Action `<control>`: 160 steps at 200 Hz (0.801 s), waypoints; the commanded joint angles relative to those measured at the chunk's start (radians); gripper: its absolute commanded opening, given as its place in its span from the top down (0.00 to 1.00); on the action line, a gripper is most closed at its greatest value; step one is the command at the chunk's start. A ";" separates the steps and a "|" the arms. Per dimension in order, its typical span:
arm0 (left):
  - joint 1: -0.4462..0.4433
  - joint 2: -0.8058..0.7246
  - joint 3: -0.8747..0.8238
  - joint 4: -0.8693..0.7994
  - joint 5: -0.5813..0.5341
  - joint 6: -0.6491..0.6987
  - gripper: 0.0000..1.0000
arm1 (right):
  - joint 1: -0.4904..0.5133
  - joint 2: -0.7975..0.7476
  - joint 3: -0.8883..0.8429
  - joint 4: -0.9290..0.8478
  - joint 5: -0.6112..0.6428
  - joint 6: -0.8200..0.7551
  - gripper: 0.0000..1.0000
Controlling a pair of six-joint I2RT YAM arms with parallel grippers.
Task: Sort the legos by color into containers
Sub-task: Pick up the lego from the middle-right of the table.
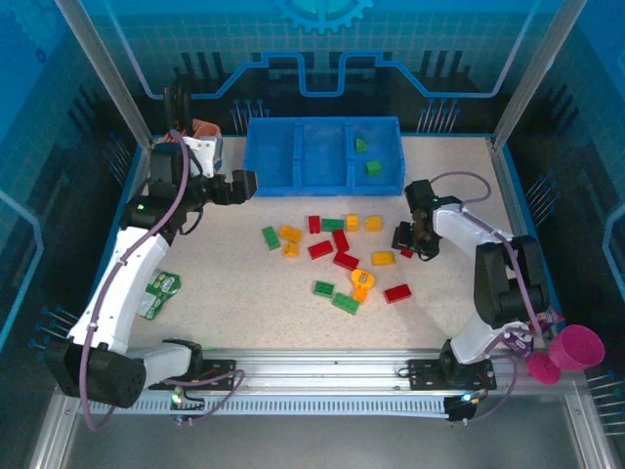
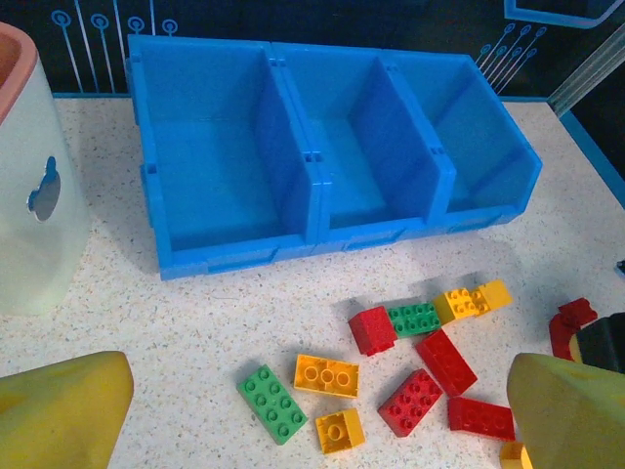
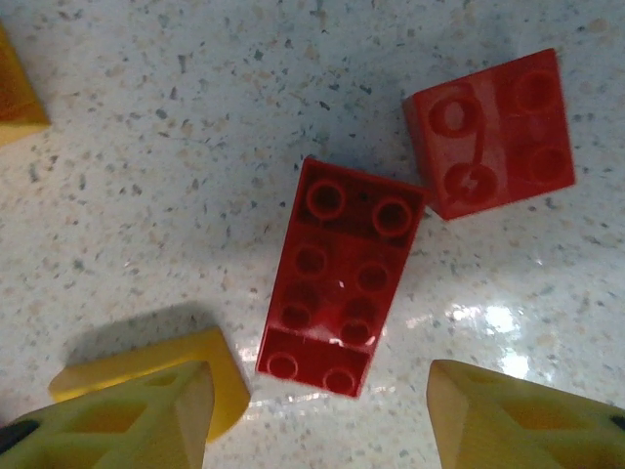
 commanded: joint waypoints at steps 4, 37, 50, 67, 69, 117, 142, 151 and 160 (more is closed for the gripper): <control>-0.006 -0.026 -0.009 0.018 0.009 0.012 0.01 | -0.015 0.052 0.024 0.023 0.018 0.036 0.39; -0.006 -0.023 -0.019 0.024 0.012 0.011 0.01 | -0.015 0.106 0.044 0.025 0.045 0.025 0.43; -0.006 -0.024 -0.020 0.023 0.011 0.013 0.01 | -0.016 0.119 0.053 0.027 0.055 0.017 0.47; -0.006 -0.028 -0.023 0.025 0.005 0.015 0.01 | -0.020 0.139 0.069 0.028 0.055 0.001 0.54; -0.006 -0.028 -0.024 0.025 0.004 0.016 0.01 | -0.021 0.141 0.071 0.027 0.055 -0.001 0.55; -0.006 -0.038 -0.026 0.020 -0.011 0.038 0.00 | 0.007 0.120 0.121 -0.033 0.051 -0.092 0.75; -0.006 -0.062 -0.053 0.065 -0.042 0.016 0.01 | 0.073 0.054 0.175 -0.098 0.063 -0.159 0.77; -0.005 -0.074 -0.066 0.084 -0.068 -0.007 0.01 | 0.102 0.037 0.213 -0.123 0.072 -0.176 0.77; -0.004 -0.088 -0.078 0.098 -0.067 -0.012 0.01 | 0.132 0.031 0.262 -0.145 0.072 -0.198 0.77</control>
